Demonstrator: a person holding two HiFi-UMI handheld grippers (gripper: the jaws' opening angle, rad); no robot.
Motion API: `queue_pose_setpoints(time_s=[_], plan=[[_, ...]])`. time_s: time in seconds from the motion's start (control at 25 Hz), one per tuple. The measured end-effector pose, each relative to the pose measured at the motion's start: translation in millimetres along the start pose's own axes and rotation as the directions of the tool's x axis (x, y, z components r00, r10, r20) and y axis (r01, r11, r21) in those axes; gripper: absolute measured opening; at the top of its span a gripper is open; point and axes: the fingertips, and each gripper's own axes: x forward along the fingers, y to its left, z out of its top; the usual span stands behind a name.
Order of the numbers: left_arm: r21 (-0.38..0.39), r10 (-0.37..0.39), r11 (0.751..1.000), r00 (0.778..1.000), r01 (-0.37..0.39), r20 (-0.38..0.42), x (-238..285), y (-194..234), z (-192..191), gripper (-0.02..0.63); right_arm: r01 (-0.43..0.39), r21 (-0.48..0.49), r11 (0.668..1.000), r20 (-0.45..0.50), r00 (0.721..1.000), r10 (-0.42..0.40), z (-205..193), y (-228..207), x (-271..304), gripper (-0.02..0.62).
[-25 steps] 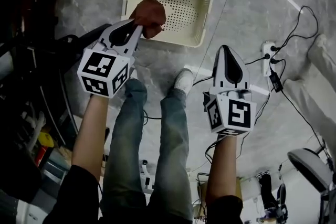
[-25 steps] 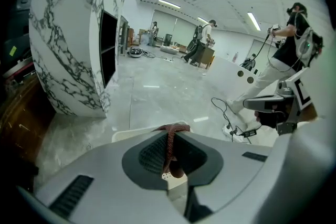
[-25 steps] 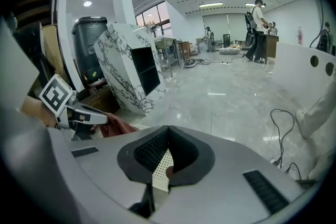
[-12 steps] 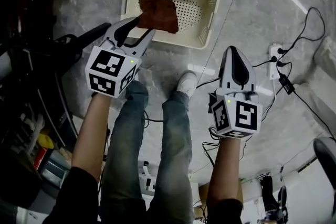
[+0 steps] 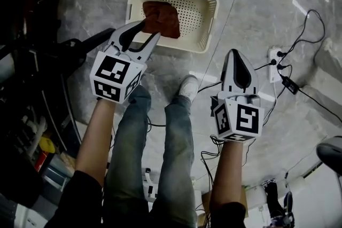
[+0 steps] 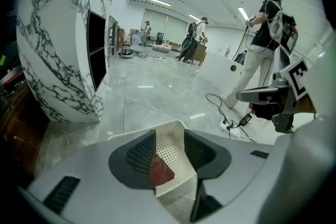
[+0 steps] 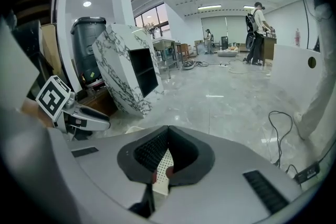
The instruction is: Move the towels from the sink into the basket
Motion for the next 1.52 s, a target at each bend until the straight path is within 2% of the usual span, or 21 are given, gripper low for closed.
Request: queue_pose_setpoints(time_s=[0.28, 0.6, 0.96, 1.24, 1.52], plan=[[-0.009, 0.006, 1.0, 0.997, -0.005, 0.078, -36.8, -15.1, 40.2, 0.11, 0.003, -0.022, 1.0, 0.036, 0.999, -0.003, 40.2, 13.0, -28.9, 0.015], [-0.01, 0.039, 0.999, 0.988, -0.038, 0.152, -95.1, -24.1, 90.1, 0.021, 0.013, -0.004, 1.0, 0.089, 0.996, -0.012, 96.3, 28.7, -71.6, 0.015], [0.034, 0.057, 0.997, 0.973, -0.066, 0.225, -163.3, -34.9, 159.8, 0.017, -0.007, -0.026, 1.0, 0.15, 0.989, 0.01, 173.5, 56.4, -114.3, 0.014], [0.03, 0.094, 0.994, 0.955, -0.107, 0.282, -226.1, -42.9, 208.2, 0.017, -0.019, -0.045, 0.999, 0.18, 0.983, 0.027, 219.8, 80.6, -160.3, 0.014], [0.001, 0.148, 0.987, 0.926, -0.159, 0.347, -287.4, -53.2, 256.8, 0.017, -0.006, -0.058, 0.998, 0.243, 0.97, 0.02, 283.7, 91.5, -208.6, 0.014]])
